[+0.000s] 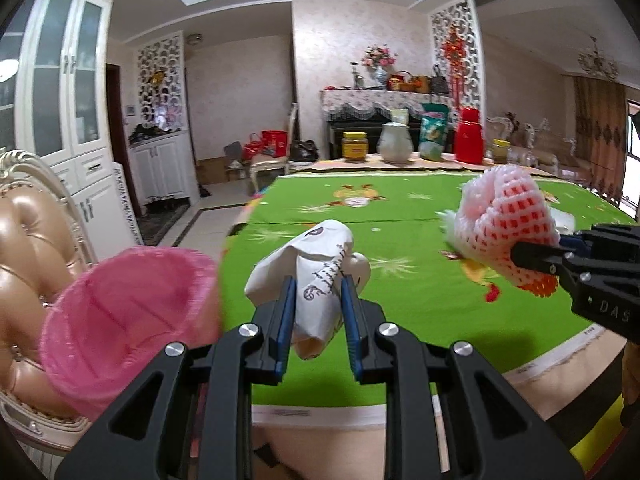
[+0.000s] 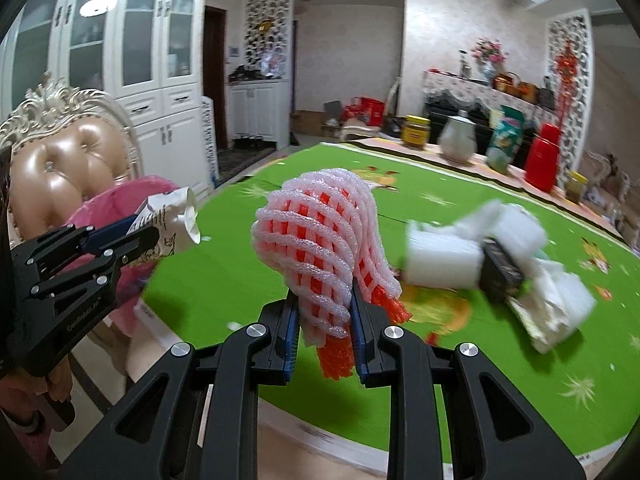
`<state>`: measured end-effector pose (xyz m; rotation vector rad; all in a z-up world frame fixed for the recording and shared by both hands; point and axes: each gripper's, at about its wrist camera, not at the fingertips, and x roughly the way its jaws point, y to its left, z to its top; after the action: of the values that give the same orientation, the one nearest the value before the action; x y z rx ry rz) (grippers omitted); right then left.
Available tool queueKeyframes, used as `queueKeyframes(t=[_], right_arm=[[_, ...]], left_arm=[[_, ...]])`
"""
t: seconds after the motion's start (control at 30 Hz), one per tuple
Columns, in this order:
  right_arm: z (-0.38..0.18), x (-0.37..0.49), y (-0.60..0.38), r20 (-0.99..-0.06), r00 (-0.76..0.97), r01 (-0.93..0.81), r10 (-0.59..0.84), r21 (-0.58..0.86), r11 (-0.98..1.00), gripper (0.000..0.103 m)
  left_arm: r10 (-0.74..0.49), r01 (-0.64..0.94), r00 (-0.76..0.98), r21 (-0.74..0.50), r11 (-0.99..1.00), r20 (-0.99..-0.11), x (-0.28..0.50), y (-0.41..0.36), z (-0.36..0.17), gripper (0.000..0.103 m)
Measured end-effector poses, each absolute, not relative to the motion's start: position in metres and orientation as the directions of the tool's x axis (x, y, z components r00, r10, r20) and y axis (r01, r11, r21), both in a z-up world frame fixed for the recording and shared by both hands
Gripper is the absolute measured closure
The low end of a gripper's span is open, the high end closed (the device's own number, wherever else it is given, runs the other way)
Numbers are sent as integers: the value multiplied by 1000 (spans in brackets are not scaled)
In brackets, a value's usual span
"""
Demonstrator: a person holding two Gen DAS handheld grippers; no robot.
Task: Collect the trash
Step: 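Open both tools over the wastebasket to drop the tissue and fruit net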
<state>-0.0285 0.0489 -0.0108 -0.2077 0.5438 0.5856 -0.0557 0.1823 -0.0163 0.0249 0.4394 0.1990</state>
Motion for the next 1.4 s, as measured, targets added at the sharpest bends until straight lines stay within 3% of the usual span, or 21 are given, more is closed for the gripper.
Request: queueKeyframes(t=[0.5, 0.97, 1.0, 1.07, 1.1, 1.13, 1.23, 1.4], right_arm=[[6, -42, 192, -529, 537, -785, 657, -28, 619, 79], [-3, -23, 287, -574, 377, -857, 727, 82, 509, 78], [-5, -21, 292, -581, 368, -858, 726, 88, 506, 77], [-9, -16, 297, -595, 370, -849, 714, 97, 520, 74], [-12, -13, 296, -598, 364, -845, 714, 110, 523, 74], [-14, -12, 295, -600, 354, -845, 718, 124, 521, 74], [-19, -10, 285, -592, 356, -839, 723, 138, 526, 51], [-23, -9, 263, -580, 364, -822, 729, 168, 544, 50]], left_arm=[[388, -425, 813, 14, 905, -434, -91, 332, 6, 80], [388, -490, 759, -68, 869, -523, -87, 420, -15, 80], [392, -500, 755, -76, 862, -525, -87, 426, -17, 78], [403, -519, 747, -86, 851, -528, -88, 430, -20, 47], [423, -538, 744, -89, 838, -517, -91, 434, -20, 41], [438, -551, 742, -89, 830, -507, -95, 434, -20, 36], [450, -556, 744, -85, 827, -494, -103, 433, -19, 27], [504, -590, 733, -59, 805, -456, -115, 424, -14, 8]])
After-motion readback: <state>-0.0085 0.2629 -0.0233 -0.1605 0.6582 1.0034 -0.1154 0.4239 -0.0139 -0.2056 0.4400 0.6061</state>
